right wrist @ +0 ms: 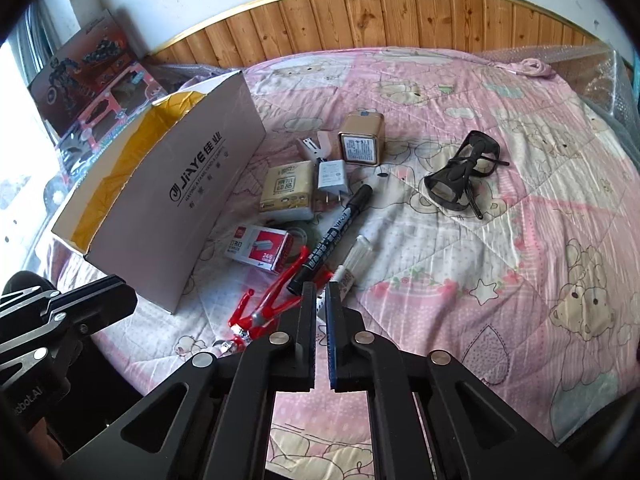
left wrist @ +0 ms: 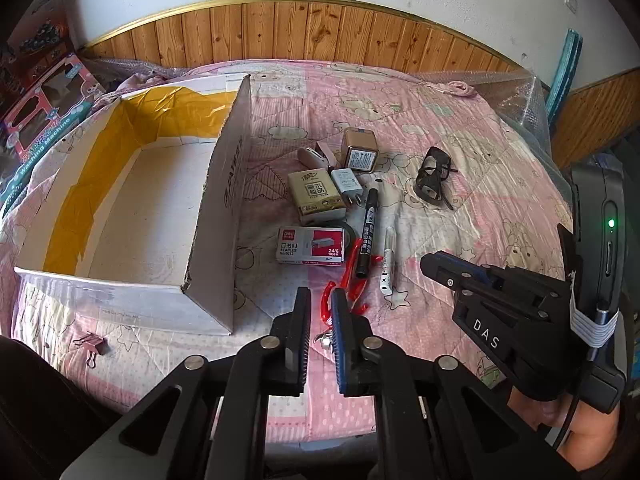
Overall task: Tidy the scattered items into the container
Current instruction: 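Grasp the red toy figure with the left tool while the right tool grasps the white tube, then carry the red figure and white tube over the open cardboard box with both tools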
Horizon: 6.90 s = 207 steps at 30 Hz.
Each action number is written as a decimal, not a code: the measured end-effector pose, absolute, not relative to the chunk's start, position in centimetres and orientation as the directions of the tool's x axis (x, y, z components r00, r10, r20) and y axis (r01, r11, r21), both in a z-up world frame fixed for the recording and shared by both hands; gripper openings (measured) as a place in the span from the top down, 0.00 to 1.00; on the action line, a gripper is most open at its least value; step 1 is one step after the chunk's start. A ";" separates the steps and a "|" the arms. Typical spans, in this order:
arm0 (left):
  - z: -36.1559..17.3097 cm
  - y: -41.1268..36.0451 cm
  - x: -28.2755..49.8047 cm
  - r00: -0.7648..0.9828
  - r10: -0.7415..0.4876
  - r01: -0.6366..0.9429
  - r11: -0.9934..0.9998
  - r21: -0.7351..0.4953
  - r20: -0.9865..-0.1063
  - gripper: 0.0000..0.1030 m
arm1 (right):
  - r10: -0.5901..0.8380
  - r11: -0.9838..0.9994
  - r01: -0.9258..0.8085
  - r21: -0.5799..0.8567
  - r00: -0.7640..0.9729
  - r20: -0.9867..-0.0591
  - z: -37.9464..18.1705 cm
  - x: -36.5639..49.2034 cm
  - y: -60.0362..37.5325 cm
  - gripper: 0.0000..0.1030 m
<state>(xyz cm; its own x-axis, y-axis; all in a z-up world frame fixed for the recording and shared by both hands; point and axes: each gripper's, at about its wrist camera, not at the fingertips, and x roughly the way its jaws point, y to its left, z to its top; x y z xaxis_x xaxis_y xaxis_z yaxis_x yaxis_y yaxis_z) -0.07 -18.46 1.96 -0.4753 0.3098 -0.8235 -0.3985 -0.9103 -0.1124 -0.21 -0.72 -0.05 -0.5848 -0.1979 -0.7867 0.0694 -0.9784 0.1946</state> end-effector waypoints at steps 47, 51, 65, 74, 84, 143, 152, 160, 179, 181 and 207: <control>-3.0 -17.7 -2.6 -0.367 0.398 -0.477 -0.857 -0.197 -0.841 0.44 | -0.265 -0.933 -0.096 0.348 -0.472 -0.841 -3.6 -3.5 2.4 0.51; -5.1 -17.0 -3.4 -0.327 0.391 -0.497 -0.845 -0.195 -0.860 0.44 | -0.281 -0.932 -0.085 0.352 -0.444 -0.851 -4.8 -4.7 1.5 0.51; -9.3 -15.1 -4.4 -0.306 0.404 -0.564 -0.806 -0.178 -0.862 0.67 | -0.073 -0.995 -0.027 0.094 -0.430 -0.900 -6.9 -6.3 -0.3 0.81; -7.2 -16.1 -3.1 -0.318 0.438 -0.567 -0.799 -0.202 -0.841 0.68 | -0.121 -0.980 -0.089 0.177 -0.434 -0.892 -6.1 -5.4 1.4 0.81; -5.0 -15.6 -1.9 -0.342 0.380 -0.534 -0.831 -0.155 -0.859 0.68 | -0.178 -0.968 -0.078 0.239 -0.458 -0.871 -4.5 -3.4 1.9 0.81; 5.6 -21.8 -3.2 -0.486 0.433 -0.399 -0.883 -0.248 -0.759 0.68 | -0.250 -0.967 0.101 0.234 -0.556 -0.793 6.0 -0.9 -5.5 0.81; 6.3 -23.7 -4.4 -0.500 0.439 -0.369 -0.888 -0.274 -0.747 0.68 | -0.255 -0.967 0.129 0.221 -0.557 -0.790 7.0 -2.3 -7.1 0.81; 6.9 -25.1 -5.4 -0.511 0.448 -0.352 -0.888 -0.297 -0.733 0.68 | -0.263 -0.965 0.151 0.216 -0.564 -0.782 8.1 -3.4 -8.4 0.81; 6.9 -29.2 -7.6 -0.539 0.444 -0.282 -0.896 -0.344 -0.715 0.68 | -0.284 -0.957 0.219 0.192 -0.557 -0.780 9.5 -5.6 -12.1 0.81; 6.8 -29.6 -7.8 -0.541 0.443 -0.274 -0.896 -0.348 -0.714 0.68 | -0.287 -0.955 0.227 0.190 -0.555 -0.781 9.5 -5.7 -12.4 0.81; 6.2 -35.3 -9.7 -0.582 0.385 -0.158 -0.918 -0.365 -0.716 0.68 | -0.342 -0.921 0.352 0.165 -0.536 -0.772 10.8 -6.9 -18.8 0.81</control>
<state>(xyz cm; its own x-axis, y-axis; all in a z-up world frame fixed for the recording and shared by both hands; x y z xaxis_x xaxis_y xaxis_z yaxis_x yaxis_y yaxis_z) -9.71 -35.25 6.15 -0.5819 0.3848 -0.7164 -0.1580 -0.9177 -0.3645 -6.93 -18.83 10.77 -0.5356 -0.3425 -0.7719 0.3518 -0.9215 0.1647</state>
